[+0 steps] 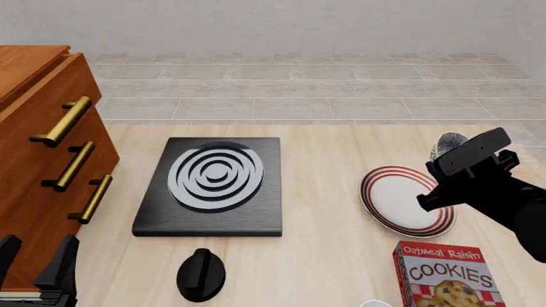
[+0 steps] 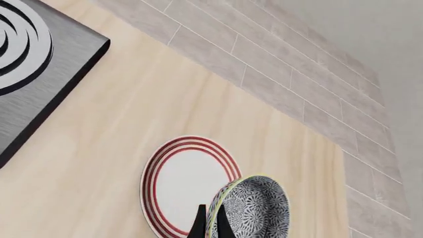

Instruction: Pick the akita bowl on the cookies box and place it on the plate.

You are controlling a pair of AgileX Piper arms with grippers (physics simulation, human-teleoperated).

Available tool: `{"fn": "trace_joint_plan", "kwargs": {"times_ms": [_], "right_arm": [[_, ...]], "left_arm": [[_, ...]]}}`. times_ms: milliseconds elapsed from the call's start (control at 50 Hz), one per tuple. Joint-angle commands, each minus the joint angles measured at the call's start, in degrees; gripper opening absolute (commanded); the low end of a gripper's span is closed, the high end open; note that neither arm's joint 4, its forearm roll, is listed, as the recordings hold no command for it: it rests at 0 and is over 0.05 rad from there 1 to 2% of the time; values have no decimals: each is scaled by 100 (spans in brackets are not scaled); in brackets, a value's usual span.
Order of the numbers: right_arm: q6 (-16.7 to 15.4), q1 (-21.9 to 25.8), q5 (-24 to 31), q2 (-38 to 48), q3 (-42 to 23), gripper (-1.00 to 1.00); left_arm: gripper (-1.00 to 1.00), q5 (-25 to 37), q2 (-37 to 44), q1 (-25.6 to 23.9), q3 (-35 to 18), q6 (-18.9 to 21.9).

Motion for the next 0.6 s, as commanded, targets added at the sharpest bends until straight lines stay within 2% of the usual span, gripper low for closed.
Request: {"fn": "trace_joint_plan", "kwargs": {"times_ms": [20, 100, 260, 600], "right_arm": [[-84, 46, -406, 270, 93, -100], [-119, 63, -570, 415, 86, -100], [35, 101, -823, 711, 111, -100], [186, 175, -1110, 1076, 172, -100]], "left_arm": [[100, 0, 0, 0, 0, 0], [100, 0, 0, 0, 0, 0], [100, 0, 0, 0, 0, 0], [100, 0, 0, 0, 0, 0]]}}
